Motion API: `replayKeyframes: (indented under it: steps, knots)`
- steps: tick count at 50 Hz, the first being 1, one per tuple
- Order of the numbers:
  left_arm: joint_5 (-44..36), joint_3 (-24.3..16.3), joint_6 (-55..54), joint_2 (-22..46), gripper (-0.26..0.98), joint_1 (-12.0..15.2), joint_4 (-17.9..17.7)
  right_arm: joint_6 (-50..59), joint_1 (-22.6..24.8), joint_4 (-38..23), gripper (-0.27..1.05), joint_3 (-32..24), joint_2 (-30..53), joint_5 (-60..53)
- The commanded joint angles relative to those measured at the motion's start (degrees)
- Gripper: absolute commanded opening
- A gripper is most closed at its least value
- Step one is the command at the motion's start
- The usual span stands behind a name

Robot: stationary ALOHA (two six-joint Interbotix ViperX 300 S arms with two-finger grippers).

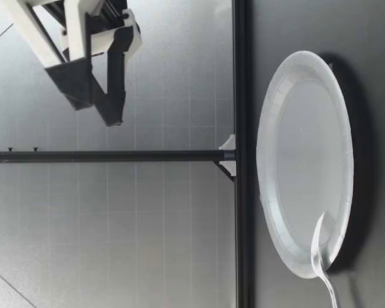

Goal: Pick up the fork and place it on the plate.

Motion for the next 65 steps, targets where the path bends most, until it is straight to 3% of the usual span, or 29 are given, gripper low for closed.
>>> replayKeyframes:
  steps: [1, 10, 28, 48, 56, 65]
  knots:
    - [-0.18, -0.70, 0.00, 0.44, -0.06, 0.09, -0.18, 0.18, 0.26, 0.18, 0.73, -0.97, -0.26, -0.53]
    - [-0.18, -1.58, 0.26, 1.14, 0.07, 0.09, -0.18, 0.26, 0.26, 0.26, 0.73, -0.97, -0.09, -0.62]
    - [0.53, -2.02, -0.09, 1.23, 0.64, 0.00, -0.18, 0.26, 0.26, 0.26, 0.72, -0.88, 0.70, -0.97]
    - [5.98, -5.01, 1.14, -0.26, 0.64, 0.00, 1.05, 0.26, 0.26, 0.26, 0.72, -0.79, 0.79, -1.93]
    - [12.66, -9.40, 3.60, -3.69, 0.64, 0.09, 3.43, 0.26, 0.26, 0.26, 0.72, -0.88, 1.23, -3.34]
    - [13.71, -15.12, 8.00, -9.40, 0.64, 0.09, 4.31, -0.18, 0.26, 0.26, 0.72, -1.05, 2.55, -7.29]
